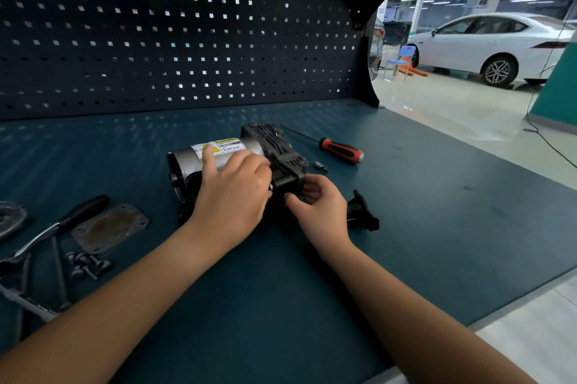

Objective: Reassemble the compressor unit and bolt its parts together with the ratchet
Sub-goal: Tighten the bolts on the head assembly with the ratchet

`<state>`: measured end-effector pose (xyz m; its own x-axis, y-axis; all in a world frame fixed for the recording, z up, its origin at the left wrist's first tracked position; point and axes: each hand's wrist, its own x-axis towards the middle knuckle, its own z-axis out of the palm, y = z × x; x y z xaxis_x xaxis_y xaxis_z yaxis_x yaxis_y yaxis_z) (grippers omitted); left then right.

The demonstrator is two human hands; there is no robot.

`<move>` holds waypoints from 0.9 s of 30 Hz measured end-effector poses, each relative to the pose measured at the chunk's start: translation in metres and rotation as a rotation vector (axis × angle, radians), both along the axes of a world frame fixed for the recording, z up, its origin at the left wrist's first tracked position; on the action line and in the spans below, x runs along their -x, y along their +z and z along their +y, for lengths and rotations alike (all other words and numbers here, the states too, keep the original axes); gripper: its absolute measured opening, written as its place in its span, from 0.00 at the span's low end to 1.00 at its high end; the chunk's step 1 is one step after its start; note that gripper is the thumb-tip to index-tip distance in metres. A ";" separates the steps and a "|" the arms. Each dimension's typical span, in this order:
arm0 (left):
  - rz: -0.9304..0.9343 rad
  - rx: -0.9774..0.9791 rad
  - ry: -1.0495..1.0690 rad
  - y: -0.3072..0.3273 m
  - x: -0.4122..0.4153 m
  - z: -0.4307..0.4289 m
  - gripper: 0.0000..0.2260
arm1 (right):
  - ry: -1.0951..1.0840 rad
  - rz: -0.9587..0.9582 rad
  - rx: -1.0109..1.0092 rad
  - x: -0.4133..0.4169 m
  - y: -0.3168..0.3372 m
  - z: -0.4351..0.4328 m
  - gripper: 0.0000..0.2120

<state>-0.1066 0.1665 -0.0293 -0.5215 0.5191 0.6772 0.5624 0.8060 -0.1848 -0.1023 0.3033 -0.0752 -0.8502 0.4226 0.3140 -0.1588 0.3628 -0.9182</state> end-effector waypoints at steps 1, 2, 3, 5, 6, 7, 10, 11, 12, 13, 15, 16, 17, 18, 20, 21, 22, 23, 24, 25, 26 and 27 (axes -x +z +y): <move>0.005 0.004 0.000 0.001 0.000 0.001 0.11 | 0.002 -0.001 -0.001 0.000 0.000 0.000 0.17; 0.005 0.007 0.012 0.002 0.000 0.000 0.12 | 0.004 -0.002 -0.001 0.000 0.000 0.000 0.17; -0.010 0.012 0.031 0.003 0.001 -0.001 0.12 | 0.006 -0.003 0.000 -0.001 0.000 0.000 0.18; -0.091 0.004 0.083 0.006 0.002 -0.005 0.13 | 0.012 0.002 0.002 -0.001 -0.001 0.000 0.17; -0.136 -0.002 0.107 0.006 0.004 -0.006 0.13 | 0.012 0.007 0.001 -0.001 -0.001 0.000 0.17; -0.153 0.001 0.117 0.006 0.004 -0.006 0.13 | 0.010 0.010 -0.002 -0.001 -0.001 0.000 0.17; -0.073 0.006 0.044 0.001 0.005 -0.005 0.06 | 0.009 0.008 -0.016 -0.002 -0.001 0.000 0.18; -0.046 -0.011 0.029 0.001 0.005 -0.004 0.05 | 0.012 0.005 -0.021 -0.001 0.000 0.000 0.18; -0.036 -0.028 0.018 0.001 0.005 -0.003 0.04 | 0.015 0.003 -0.026 -0.001 0.000 -0.001 0.18; -0.028 -0.038 0.006 0.001 0.005 -0.003 0.05 | 0.015 0.002 -0.032 -0.002 0.000 -0.001 0.18; 0.010 -0.017 -0.006 0.001 0.004 -0.001 0.07 | 0.010 0.001 -0.046 -0.002 0.000 -0.001 0.18; 0.021 0.003 -0.003 0.001 0.005 -0.001 0.07 | 0.009 -0.002 -0.051 -0.002 0.000 -0.002 0.18; -0.002 0.020 0.007 0.001 0.005 -0.001 0.08 | 0.010 -0.004 -0.052 -0.002 0.000 -0.002 0.19; -0.048 0.018 0.019 0.002 0.005 -0.002 0.08 | 0.010 -0.006 -0.049 -0.002 0.000 -0.002 0.19; -0.179 0.003 0.072 0.001 0.007 -0.004 0.11 | 0.007 -0.008 -0.042 -0.003 0.000 -0.002 0.19; -0.200 0.004 0.089 0.000 0.010 -0.004 0.13 | 0.006 -0.009 -0.043 -0.003 0.001 -0.001 0.19; -0.200 0.018 0.085 0.000 0.010 -0.004 0.13 | 0.007 -0.011 -0.046 -0.003 0.001 -0.001 0.19; -0.192 0.035 0.071 0.002 0.008 -0.003 0.11 | 0.009 -0.014 -0.050 -0.003 0.001 -0.001 0.19; -0.162 0.049 0.044 0.003 0.006 -0.002 0.09 | 0.010 -0.016 -0.053 -0.003 0.001 -0.001 0.19; -0.103 0.056 0.016 0.003 0.005 -0.001 0.08 | 0.010 -0.015 -0.053 -0.003 0.001 -0.001 0.19; -0.047 0.057 0.003 0.003 0.005 -0.001 0.09 | 0.010 -0.014 -0.051 -0.003 0.001 -0.001 0.19; -0.011 0.049 -0.003 0.003 0.005 -0.001 0.11 | 0.009 -0.012 -0.046 -0.003 0.001 -0.001 0.19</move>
<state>-0.1112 0.1654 -0.0264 -0.5274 0.5528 0.6452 0.5667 0.7946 -0.2176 -0.0995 0.3025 -0.0745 -0.8578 0.4000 0.3227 -0.1514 0.4033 -0.9024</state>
